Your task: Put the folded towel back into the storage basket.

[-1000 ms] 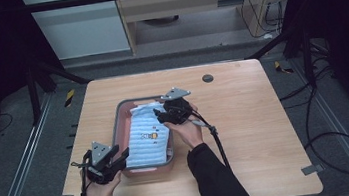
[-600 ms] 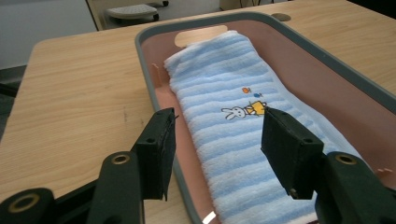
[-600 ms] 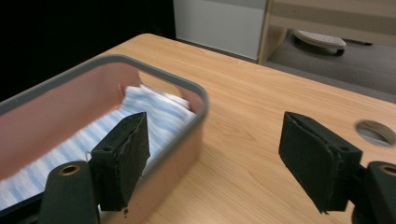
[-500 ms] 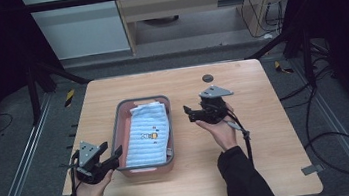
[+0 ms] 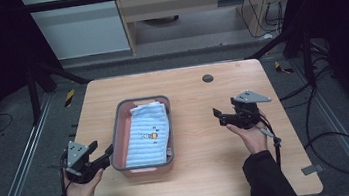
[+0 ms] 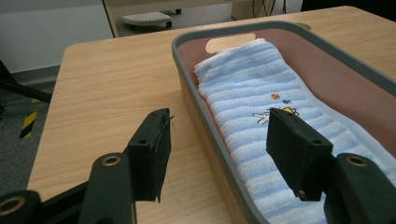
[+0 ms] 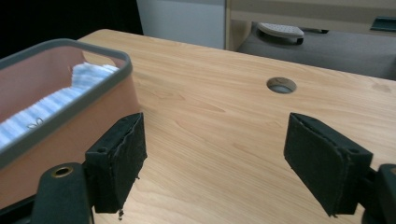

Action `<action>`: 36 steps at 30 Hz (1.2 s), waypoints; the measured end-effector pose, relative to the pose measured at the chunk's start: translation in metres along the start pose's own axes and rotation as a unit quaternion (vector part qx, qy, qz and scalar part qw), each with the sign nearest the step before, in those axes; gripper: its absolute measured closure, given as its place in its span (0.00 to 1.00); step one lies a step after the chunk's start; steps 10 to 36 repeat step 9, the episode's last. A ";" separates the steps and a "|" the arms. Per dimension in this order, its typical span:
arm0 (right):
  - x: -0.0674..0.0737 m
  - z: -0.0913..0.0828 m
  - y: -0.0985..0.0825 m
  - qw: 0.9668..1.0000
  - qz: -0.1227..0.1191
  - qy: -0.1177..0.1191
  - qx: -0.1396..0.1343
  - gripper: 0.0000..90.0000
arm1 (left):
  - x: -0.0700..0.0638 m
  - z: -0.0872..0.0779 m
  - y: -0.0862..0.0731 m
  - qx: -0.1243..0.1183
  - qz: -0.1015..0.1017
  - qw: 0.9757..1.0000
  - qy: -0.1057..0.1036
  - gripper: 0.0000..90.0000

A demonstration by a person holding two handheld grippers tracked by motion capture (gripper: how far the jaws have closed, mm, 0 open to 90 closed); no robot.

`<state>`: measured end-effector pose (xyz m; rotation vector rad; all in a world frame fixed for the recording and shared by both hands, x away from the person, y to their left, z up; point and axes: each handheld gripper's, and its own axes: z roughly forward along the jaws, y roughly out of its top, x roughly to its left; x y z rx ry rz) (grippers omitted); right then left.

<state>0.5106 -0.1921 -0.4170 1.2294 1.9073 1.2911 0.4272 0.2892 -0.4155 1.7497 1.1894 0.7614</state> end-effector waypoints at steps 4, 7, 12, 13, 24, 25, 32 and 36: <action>-0.009 -0.008 -0.010 1.000 0.005 -0.005 0.005 0.23 | 0.006 0.000 -0.001 -0.001 -0.003 1.000 0.004 0.45; -0.016 -0.016 -0.019 1.000 0.008 -0.009 0.008 0.23 | 0.011 0.000 -0.003 0.004 -0.004 1.000 0.009 0.47; -0.020 -0.021 -0.026 1.000 0.008 -0.013 0.011 0.23 | 0.013 0.000 -0.004 0.005 -0.002 1.000 0.013 0.48; -0.020 -0.021 -0.026 1.000 0.008 -0.013 0.011 0.23 | 0.013 0.000 -0.004 0.005 -0.002 1.000 0.013 0.48; -0.020 -0.021 -0.026 1.000 0.008 -0.013 0.011 0.23 | 0.013 0.000 -0.004 0.005 -0.002 1.000 0.013 0.48; -0.020 -0.021 -0.026 1.000 0.008 -0.013 0.011 0.23 | 0.013 0.000 -0.004 0.005 -0.002 1.000 0.013 0.48; -0.020 -0.021 -0.026 1.000 0.008 -0.013 0.011 0.23 | 0.013 0.000 -0.004 0.005 -0.002 1.000 0.013 0.48; -0.020 -0.021 -0.026 1.000 0.008 -0.013 0.011 0.23 | 0.013 0.000 -0.004 0.005 -0.002 1.000 0.013 0.48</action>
